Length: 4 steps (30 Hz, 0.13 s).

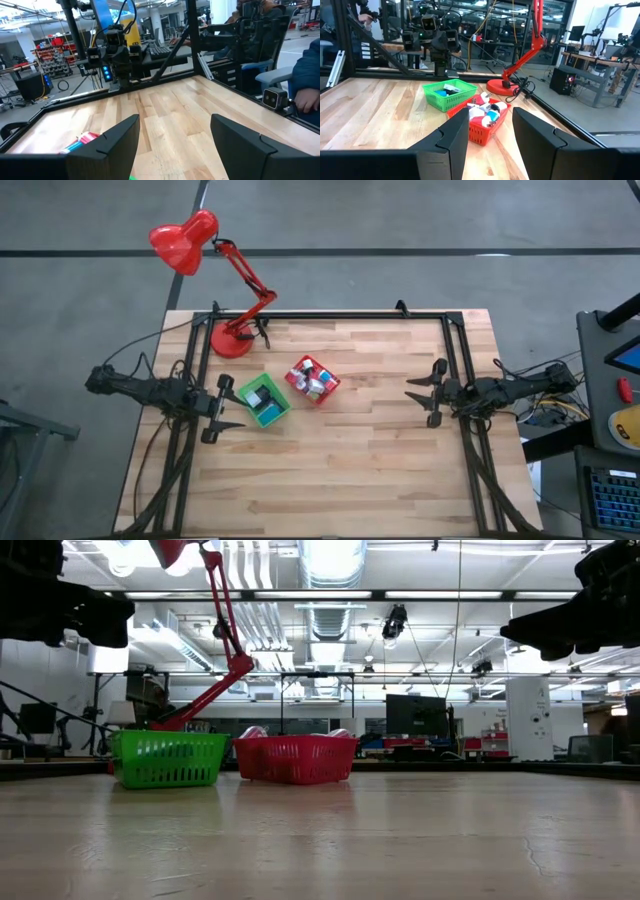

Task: Pick & Place Office items
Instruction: Return to Home Position

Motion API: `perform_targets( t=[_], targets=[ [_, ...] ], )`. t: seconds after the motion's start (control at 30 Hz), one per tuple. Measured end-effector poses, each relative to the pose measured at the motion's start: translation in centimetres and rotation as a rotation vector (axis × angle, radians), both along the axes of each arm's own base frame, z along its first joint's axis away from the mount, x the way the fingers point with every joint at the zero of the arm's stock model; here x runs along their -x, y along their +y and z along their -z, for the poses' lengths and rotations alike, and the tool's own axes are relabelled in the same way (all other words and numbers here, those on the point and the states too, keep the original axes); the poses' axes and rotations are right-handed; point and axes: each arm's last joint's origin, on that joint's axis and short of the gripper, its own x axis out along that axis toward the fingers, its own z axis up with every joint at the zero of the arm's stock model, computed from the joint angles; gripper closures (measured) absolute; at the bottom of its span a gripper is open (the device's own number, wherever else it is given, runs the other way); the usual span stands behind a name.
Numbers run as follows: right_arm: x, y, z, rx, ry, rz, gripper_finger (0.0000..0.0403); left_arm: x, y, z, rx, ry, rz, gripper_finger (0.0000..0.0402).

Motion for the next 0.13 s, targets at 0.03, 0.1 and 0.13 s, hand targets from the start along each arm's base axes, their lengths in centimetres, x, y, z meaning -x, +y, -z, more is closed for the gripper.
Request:
perform_targets(
  t=[0.03,0.1,0.13],
  targets=[
    [0.00,0.00,0.00,0.000,0.000,0.000,0.0252,0.00,0.00,0.00,0.000,0.000,0.000,0.0152],
    [0.00,0.00,0.00,0.000,0.000,0.000,0.0252,0.00,0.00,0.00,0.000,0.000,0.000,0.0152],
    [0.00,0.00,0.00,0.000,0.000,0.000,0.0252,0.00,0.00,0.00,0.000,0.000,0.000,0.0152]
  ],
)
